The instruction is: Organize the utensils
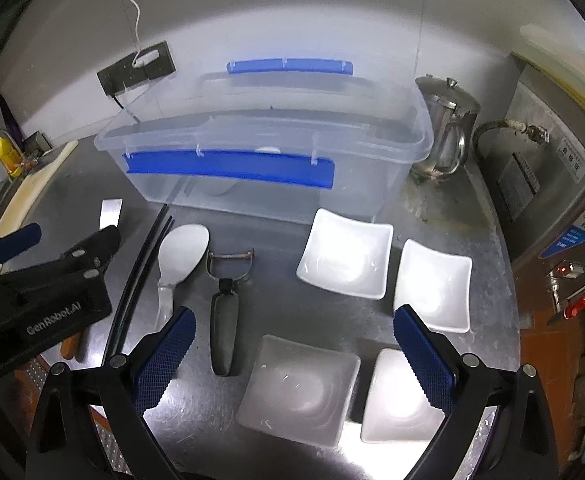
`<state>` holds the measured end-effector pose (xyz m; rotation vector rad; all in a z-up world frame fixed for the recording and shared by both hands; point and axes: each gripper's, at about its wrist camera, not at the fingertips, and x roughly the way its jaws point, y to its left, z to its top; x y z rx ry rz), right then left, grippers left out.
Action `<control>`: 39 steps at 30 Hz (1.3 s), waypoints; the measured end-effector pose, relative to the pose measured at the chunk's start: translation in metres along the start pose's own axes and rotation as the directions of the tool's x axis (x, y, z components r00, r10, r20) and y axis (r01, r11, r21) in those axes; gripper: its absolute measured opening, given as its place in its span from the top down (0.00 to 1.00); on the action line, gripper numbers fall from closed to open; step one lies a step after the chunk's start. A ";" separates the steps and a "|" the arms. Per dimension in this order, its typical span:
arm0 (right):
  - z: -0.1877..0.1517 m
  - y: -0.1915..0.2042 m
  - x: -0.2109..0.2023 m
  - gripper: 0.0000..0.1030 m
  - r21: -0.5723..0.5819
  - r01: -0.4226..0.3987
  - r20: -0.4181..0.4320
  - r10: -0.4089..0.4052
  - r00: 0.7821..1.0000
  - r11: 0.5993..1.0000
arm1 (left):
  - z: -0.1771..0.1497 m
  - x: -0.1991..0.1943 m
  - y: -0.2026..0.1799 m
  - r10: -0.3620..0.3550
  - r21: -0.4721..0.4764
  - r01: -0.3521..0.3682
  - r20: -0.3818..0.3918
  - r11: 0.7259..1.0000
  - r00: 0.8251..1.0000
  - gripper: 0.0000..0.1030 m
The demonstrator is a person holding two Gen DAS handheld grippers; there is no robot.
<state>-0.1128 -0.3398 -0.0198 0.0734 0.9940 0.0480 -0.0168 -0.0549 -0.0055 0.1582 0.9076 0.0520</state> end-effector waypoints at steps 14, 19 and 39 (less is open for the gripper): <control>0.005 0.014 0.002 0.05 0.008 0.044 -0.017 -0.044 0.999 0.999 | 0.001 0.002 0.019 -0.015 0.003 0.015 -0.017 1.000 1.000 0.07; 0.006 0.026 0.000 0.05 0.021 0.070 -0.012 -0.070 0.997 0.997 | 0.006 0.003 0.027 -0.047 0.024 0.047 -0.007 0.999 0.999 0.07; 0.001 0.041 0.009 0.05 0.066 0.047 -0.026 -0.045 0.999 0.997 | 0.008 0.022 0.044 -0.115 0.011 0.115 -0.026 0.993 0.993 0.07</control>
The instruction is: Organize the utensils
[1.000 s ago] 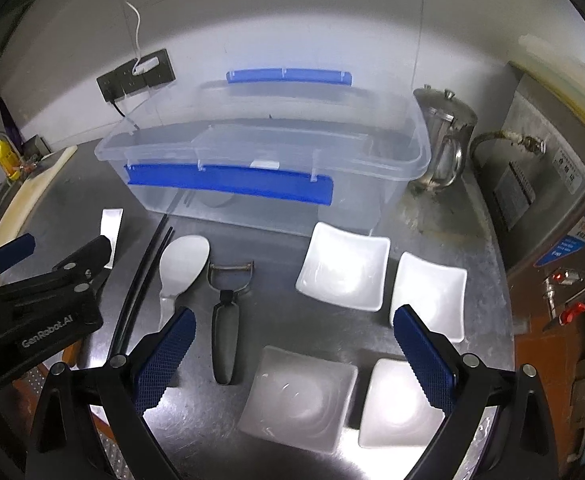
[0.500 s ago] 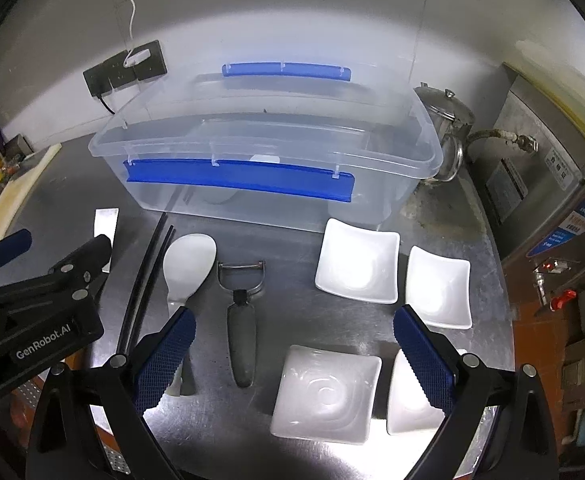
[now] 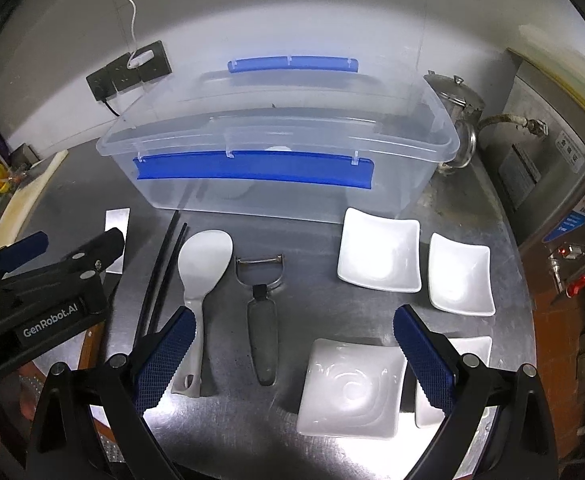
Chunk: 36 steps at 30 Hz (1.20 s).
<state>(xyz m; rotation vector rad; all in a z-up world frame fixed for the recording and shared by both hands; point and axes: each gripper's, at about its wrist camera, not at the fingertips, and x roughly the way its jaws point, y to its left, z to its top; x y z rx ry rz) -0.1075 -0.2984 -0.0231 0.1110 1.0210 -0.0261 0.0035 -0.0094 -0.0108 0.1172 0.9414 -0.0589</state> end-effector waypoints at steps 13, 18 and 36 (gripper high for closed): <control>-0.009 -0.042 0.009 0.05 0.109 0.104 -0.028 -0.102 0.994 0.989 | 0.006 0.022 -0.014 -0.083 0.107 0.085 -0.021 0.991 0.996 0.07; -0.017 -0.086 0.006 0.05 0.124 0.200 -0.060 -0.194 0.979 0.972 | 0.000 0.028 -0.046 -0.153 0.171 0.161 -0.059 0.972 0.986 0.07; -0.044 -0.197 0.039 0.15 0.037 0.003 -0.205 0.004 0.979 0.999 | -0.036 0.050 -0.139 -0.426 0.080 0.466 -0.290 0.881 0.857 0.18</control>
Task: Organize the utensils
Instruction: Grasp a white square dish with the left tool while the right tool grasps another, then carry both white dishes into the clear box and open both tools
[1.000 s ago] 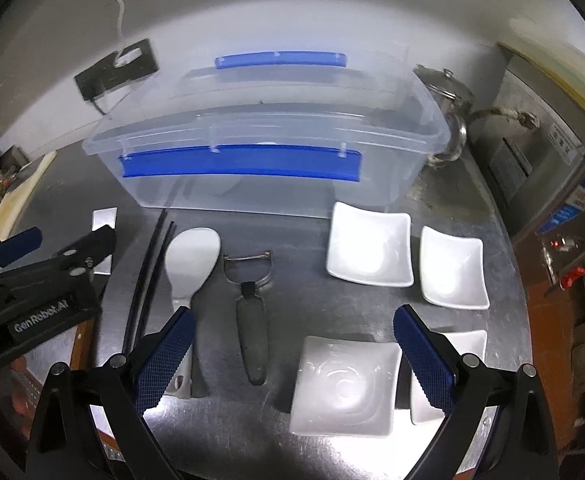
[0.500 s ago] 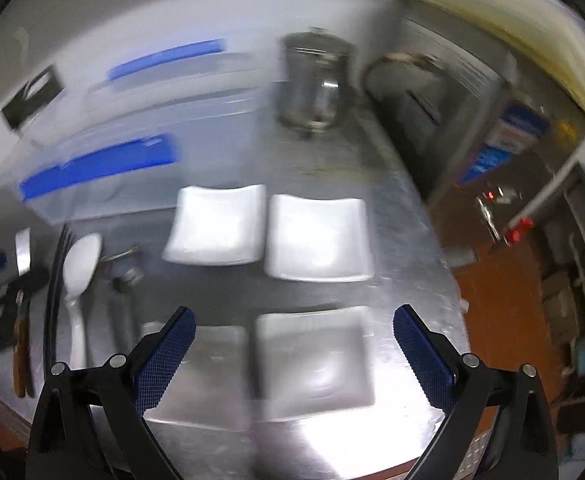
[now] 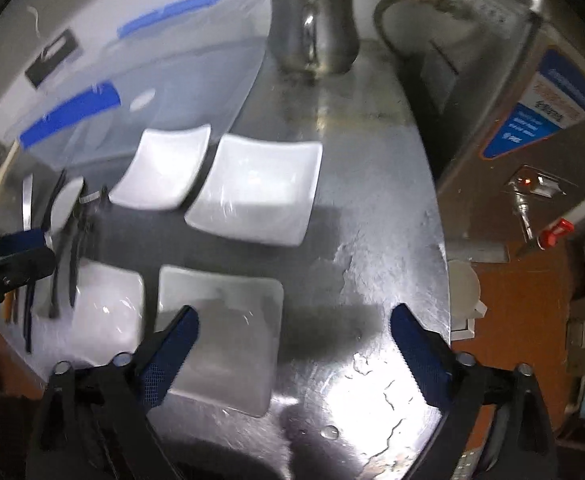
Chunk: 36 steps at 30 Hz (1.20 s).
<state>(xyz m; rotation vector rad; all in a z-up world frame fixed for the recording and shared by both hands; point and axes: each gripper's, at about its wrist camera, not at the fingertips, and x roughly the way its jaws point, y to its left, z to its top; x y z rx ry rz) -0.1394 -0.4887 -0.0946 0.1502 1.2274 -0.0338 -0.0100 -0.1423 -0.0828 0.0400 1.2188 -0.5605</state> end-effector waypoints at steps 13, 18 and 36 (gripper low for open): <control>-0.008 0.007 0.031 0.58 -0.032 -0.133 -0.176 0.125 0.976 0.991 | -0.017 0.051 -0.006 -0.077 -0.030 0.073 -0.197 0.997 0.977 0.73; -0.008 0.008 0.039 0.58 0.007 -0.151 -0.193 0.150 0.970 0.988 | -0.020 0.068 -0.008 -0.092 -0.033 0.087 -0.244 0.996 0.965 0.84; -0.014 0.019 0.043 0.68 -0.010 -0.127 -0.203 0.122 0.971 0.992 | -0.024 0.072 -0.010 -0.137 -0.088 0.119 -0.238 0.989 0.962 0.92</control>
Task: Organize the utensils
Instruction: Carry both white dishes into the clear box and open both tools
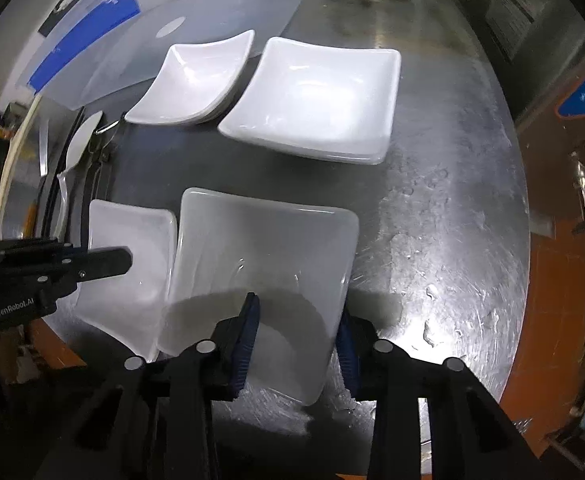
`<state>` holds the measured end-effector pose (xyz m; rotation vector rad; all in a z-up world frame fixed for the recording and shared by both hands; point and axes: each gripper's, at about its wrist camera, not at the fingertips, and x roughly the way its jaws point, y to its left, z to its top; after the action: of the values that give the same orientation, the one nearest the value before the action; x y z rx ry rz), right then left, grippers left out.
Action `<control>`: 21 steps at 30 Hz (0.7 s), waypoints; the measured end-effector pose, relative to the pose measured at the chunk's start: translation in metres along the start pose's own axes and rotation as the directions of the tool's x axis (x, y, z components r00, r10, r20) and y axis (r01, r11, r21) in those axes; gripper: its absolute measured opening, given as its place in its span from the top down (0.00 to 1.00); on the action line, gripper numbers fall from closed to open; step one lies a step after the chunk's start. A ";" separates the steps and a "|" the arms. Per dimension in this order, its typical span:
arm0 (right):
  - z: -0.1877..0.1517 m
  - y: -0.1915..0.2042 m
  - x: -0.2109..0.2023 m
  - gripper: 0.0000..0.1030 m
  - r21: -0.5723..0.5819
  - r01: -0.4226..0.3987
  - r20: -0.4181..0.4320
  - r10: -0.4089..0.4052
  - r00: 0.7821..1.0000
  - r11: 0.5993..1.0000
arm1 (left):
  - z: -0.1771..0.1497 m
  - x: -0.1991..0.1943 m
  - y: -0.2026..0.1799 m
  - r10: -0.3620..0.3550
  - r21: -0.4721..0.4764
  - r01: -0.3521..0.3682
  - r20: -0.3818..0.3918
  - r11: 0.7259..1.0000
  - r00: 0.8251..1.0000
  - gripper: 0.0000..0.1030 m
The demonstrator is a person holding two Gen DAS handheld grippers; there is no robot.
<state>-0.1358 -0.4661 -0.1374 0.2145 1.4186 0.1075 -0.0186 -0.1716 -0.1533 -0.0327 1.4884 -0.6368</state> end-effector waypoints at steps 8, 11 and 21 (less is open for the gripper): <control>-0.003 -0.026 -0.007 0.88 0.102 -0.075 0.023 0.073 0.997 0.992 | -0.002 -0.008 0.004 -0.028 -0.024 0.029 0.044 0.999 0.999 0.95; -0.001 -0.038 -0.016 0.94 0.146 -0.137 0.052 0.130 0.990 0.980 | -0.002 -0.012 0.010 -0.054 -0.034 0.056 0.045 0.998 0.998 0.95; -0.001 -0.059 -0.028 0.94 0.258 -0.260 0.078 0.248 0.966 0.930 | -0.001 -0.029 0.019 -0.147 -0.025 0.149 0.065 0.989 0.987 0.95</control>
<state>-0.1443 -0.5297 -0.1227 0.6218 1.3532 0.1235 -0.0110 -0.1437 -0.1342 -0.1862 1.4431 -0.7266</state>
